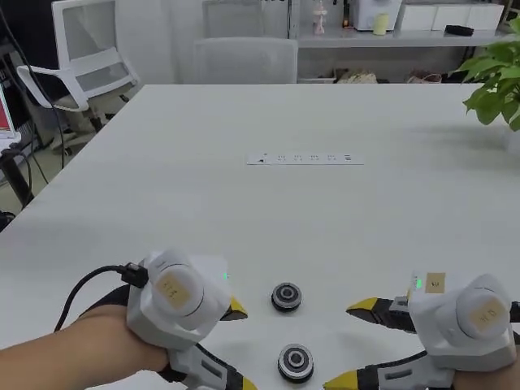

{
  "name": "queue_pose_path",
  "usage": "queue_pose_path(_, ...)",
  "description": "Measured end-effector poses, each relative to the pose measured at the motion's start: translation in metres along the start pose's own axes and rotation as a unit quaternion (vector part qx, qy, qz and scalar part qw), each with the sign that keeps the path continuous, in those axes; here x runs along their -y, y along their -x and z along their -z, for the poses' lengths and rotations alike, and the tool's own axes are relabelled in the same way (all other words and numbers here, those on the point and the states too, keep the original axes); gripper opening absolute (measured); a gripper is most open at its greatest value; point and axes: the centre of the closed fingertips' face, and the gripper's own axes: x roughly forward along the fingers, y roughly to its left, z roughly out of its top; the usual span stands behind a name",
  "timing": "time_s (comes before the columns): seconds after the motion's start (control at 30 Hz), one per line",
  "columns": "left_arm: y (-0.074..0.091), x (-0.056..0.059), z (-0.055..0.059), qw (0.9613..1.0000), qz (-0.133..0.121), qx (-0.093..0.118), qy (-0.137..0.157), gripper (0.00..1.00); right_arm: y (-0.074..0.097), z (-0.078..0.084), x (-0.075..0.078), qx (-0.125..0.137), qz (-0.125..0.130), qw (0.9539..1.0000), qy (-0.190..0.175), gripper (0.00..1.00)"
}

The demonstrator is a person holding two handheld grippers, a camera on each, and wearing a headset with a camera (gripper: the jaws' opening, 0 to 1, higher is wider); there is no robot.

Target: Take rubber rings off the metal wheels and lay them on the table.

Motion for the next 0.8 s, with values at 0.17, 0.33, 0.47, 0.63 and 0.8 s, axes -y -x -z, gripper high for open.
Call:
queue_pose_path(0.17,-0.002,0.001,0.000,1.0000,0.004,0.000,0.002,0.56,-0.003,0.001,-0.002,-0.002,-0.005,1.0000,0.002,0.61)
queue_pose_path(0.33,-0.005,0.001,-0.001,1.0000,0.006,0.001,0.003,0.55,-0.005,0.003,-0.003,-0.003,-0.008,1.0000,0.002,0.60)
queue_pose_path(0.47,-0.008,0.001,-0.001,0.9999,0.010,0.000,0.004,0.53,-0.007,0.005,-0.003,-0.005,-0.010,0.9999,0.001,0.58)
queue_pose_path(0.63,-0.011,0.003,-0.003,0.9999,0.014,0.003,0.006,0.50,-0.008,0.007,-0.004,-0.006,-0.012,0.9999,-0.001,0.57)
queue_pose_path(0.8,-0.014,0.003,-0.007,0.9998,0.019,0.008,0.007,0.48,-0.010,0.008,-0.005,-0.007,-0.014,0.9999,-0.001,0.56)
